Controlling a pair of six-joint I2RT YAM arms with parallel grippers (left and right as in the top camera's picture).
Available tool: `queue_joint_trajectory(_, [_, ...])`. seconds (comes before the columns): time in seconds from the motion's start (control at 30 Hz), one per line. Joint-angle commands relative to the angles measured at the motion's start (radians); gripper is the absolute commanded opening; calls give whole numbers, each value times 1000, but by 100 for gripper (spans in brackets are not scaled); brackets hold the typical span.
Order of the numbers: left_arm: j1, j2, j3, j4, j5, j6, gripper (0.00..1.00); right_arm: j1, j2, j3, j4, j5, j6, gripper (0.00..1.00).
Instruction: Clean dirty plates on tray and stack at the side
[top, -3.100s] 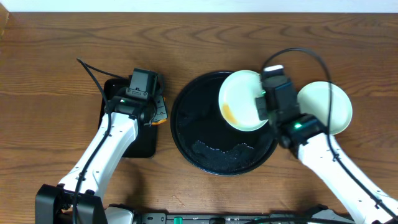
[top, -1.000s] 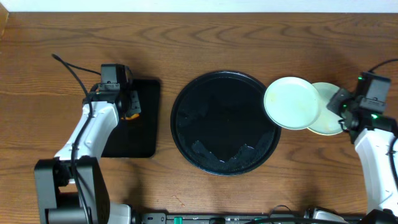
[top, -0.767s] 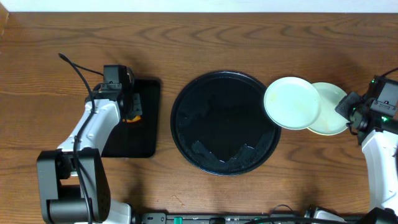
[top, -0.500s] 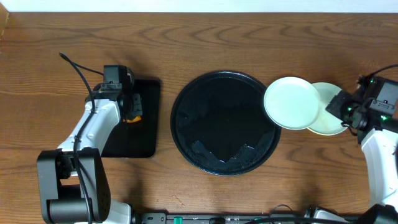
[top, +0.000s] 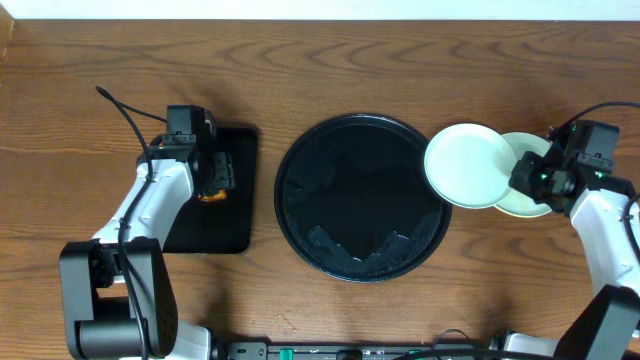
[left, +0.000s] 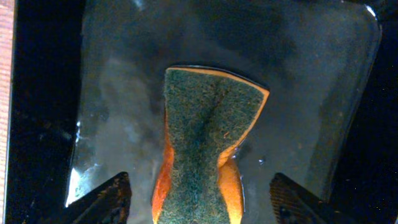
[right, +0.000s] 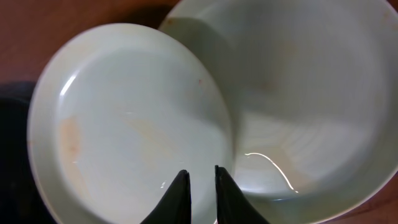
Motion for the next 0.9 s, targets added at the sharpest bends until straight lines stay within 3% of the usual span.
queue_joint_trajectory(0.0, [4,-16,-9,-11,-2,-10,74,4,41,18,-2,50,25,18])
queue_joint_trajectory(0.07, [4,-48,0,-22,-2,-10,75,3,63,18,-1,64,32,22])
queue_joint_trajectory(0.37, [-7,-200,5,-92,0,-89,77,2,84,18,6,87,39,20])
queue_joint_trajectory(0.5, [-26,-204,-1,-148,82,-93,77,2,112,11,3,105,82,19])
queue_joint_trajectory(0.73, [-47,-202,-19,-180,95,-105,77,2,190,11,47,39,91,10])
queue_joint_trajectory(0.8, [-47,-202,-19,-183,95,-105,77,2,197,12,53,37,91,1])
queue_joint_trajectory(0.87, [-47,-202,-19,-184,95,-105,77,2,197,12,63,37,91,1])
